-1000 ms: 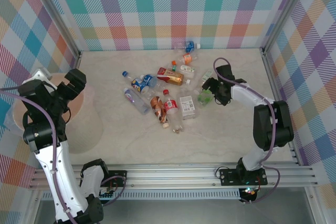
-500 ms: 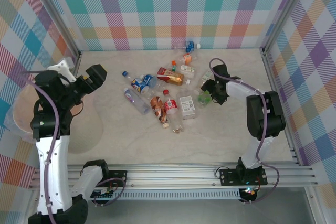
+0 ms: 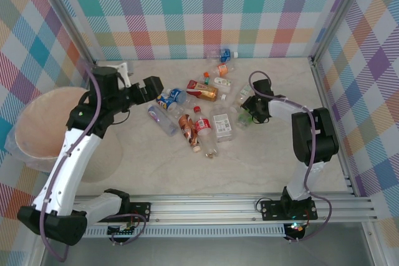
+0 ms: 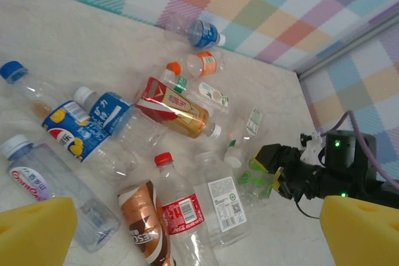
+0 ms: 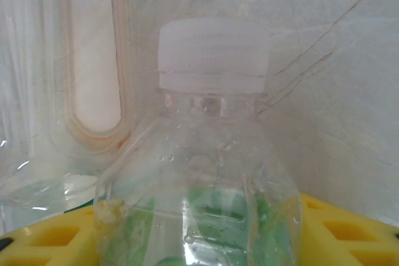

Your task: Put the plastic bottles in the bin

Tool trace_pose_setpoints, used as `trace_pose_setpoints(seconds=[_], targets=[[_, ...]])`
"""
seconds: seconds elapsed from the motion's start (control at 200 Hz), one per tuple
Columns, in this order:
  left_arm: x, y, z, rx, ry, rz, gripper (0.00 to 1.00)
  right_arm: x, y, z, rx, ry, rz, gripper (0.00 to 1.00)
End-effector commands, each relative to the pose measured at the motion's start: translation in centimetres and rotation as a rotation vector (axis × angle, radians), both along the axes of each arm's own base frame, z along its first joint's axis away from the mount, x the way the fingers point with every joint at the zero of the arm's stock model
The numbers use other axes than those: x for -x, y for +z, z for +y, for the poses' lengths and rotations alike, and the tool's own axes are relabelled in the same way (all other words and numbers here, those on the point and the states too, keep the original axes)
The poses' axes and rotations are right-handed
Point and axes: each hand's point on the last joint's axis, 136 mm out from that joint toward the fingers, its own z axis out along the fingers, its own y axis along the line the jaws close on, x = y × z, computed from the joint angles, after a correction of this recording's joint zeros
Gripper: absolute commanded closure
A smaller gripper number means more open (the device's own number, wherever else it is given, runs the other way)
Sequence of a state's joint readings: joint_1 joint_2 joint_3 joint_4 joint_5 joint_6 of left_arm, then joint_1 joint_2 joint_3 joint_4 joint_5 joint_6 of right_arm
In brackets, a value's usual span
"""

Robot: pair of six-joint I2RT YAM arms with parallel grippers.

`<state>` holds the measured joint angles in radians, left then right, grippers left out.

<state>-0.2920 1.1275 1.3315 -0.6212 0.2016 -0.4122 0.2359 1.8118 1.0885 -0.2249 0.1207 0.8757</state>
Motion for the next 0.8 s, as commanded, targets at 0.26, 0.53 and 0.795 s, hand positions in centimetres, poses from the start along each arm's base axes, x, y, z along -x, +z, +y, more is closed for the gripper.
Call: trace_pose_setpoints(seconds=[0.26, 0.53, 0.795], targets=[[-1.9, -1.4, -5.0, -0.067, -0.096, -0.014, 0.00, 0.5, 6.0, 0.6, -0.023, 0.126, -0.267, 0.50], [-2.5, -5.5, -10.2, -0.030, -0.276, 0.027, 0.00, 2.3, 10.9, 3.9, -0.146, 0.279, -0.418, 0.52], [-1.5, -9.9, -16.9, -0.041, -0.502, 0.012, 0.00, 3.1, 15.0, 7.7, -0.309, 0.337, -0.507, 0.52]])
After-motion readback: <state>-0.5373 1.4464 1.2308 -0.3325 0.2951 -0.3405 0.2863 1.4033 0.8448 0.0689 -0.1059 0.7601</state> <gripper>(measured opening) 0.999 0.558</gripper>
